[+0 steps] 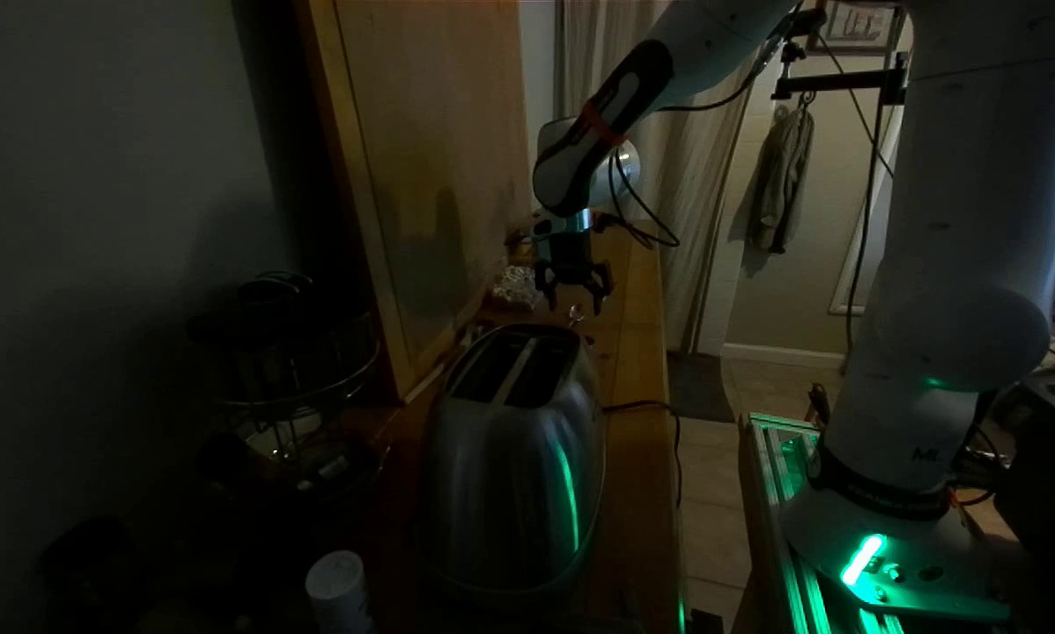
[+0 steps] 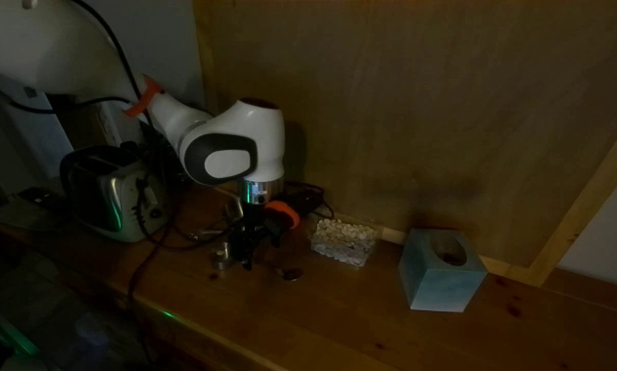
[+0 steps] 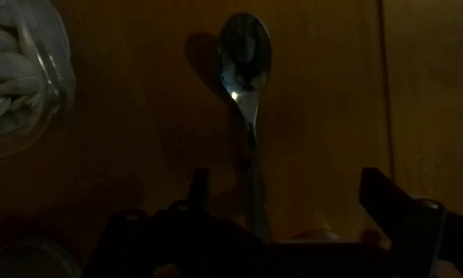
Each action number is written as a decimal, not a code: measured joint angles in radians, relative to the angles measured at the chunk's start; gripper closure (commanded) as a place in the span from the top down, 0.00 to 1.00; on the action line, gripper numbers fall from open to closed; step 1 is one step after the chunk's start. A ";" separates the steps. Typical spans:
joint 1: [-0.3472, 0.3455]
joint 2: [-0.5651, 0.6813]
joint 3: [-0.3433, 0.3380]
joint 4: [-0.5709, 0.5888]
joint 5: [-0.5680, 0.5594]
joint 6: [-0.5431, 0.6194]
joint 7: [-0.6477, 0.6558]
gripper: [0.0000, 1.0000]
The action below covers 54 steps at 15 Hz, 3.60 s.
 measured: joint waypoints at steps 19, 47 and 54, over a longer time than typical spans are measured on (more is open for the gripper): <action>-0.065 0.099 0.047 0.063 0.167 0.001 -0.071 0.26; -0.132 -0.018 0.021 0.139 0.194 -0.092 -0.248 0.07; -0.130 -0.007 0.020 0.137 0.194 -0.092 -0.247 0.02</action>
